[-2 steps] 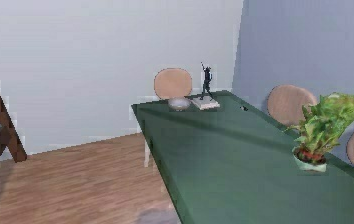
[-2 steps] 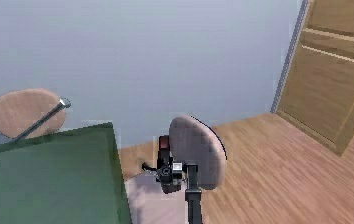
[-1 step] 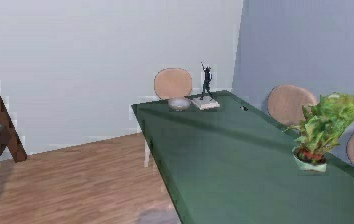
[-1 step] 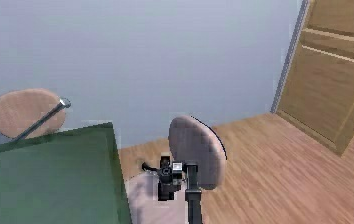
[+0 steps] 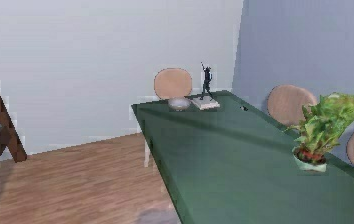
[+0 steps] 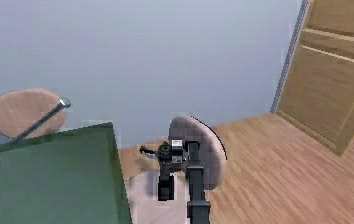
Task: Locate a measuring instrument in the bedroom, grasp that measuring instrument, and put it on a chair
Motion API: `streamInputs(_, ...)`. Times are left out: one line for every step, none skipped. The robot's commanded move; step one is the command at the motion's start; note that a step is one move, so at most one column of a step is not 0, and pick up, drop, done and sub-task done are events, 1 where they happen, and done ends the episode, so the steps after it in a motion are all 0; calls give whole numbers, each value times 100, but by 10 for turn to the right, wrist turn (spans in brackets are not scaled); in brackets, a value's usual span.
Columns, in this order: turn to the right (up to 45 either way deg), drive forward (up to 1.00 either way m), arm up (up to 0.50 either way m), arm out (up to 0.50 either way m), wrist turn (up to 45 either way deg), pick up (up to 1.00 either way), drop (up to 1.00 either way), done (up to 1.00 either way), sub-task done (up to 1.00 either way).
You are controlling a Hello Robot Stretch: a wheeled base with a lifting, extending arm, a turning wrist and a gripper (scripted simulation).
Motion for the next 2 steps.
streamInputs(0,0,0,-8,0,0,0,0,0)
streamInputs(0,0,0,0,0,0,0,100,0)
